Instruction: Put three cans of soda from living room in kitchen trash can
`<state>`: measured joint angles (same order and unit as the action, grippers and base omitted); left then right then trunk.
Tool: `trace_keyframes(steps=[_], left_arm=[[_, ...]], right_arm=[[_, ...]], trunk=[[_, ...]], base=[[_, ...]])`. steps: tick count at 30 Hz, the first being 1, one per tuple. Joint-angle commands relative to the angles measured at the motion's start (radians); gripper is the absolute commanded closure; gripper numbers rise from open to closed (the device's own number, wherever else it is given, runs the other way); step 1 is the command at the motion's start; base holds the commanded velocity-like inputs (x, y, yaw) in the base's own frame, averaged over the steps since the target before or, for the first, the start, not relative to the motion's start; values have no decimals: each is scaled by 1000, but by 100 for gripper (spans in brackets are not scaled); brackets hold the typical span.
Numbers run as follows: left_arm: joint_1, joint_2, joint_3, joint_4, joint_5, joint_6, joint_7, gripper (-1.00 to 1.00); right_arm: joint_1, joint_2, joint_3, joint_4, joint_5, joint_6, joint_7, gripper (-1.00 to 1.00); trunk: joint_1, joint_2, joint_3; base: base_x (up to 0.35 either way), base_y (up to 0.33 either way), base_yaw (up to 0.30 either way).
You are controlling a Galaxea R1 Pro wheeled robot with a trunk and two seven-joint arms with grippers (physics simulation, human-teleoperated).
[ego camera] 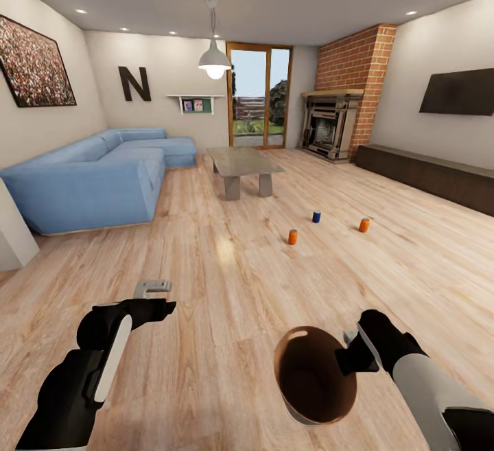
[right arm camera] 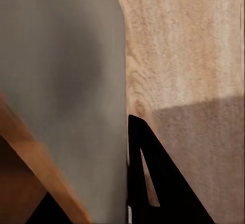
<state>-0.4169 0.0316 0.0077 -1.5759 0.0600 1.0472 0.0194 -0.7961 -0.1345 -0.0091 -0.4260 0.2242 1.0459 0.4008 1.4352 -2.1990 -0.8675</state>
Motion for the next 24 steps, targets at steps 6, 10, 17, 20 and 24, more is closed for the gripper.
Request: trace_keyframes(steps=[6, 10, 17, 20, 24], left_arm=[[1, 3, -2, 0, 4, 0, -5, -100], [1, 2, -3, 0, 1, 0, -12, -100], [0, 2, -2, 6, -1, 0, -13, -100], [0, 1, -1, 22, -2, 0, -13, -100], [-1, 0, 0, 64, -2, 0, -14, -100]], right_arm=[[-9, -14, -3, 9, -6, 1, 6, 100], [-9, -15, -3, 11, -5, 1, 6, 100], [-8, -39, -33, 10, -7, 1, 6, 100], [-8, -44, -75, 11, -5, 1, 6, 100], [-4, -43, -117, 12, 5, 1, -7, 100]], trunk=[[0, 0, 0], [0, 0, 0], [0, 0, 0], [0, 0, -1], [0, 0, -2]], base=[[74, -1, 0], [277, -48, -25], [316, -26, -185], [316, -5, -150], [302, -1, -47]])
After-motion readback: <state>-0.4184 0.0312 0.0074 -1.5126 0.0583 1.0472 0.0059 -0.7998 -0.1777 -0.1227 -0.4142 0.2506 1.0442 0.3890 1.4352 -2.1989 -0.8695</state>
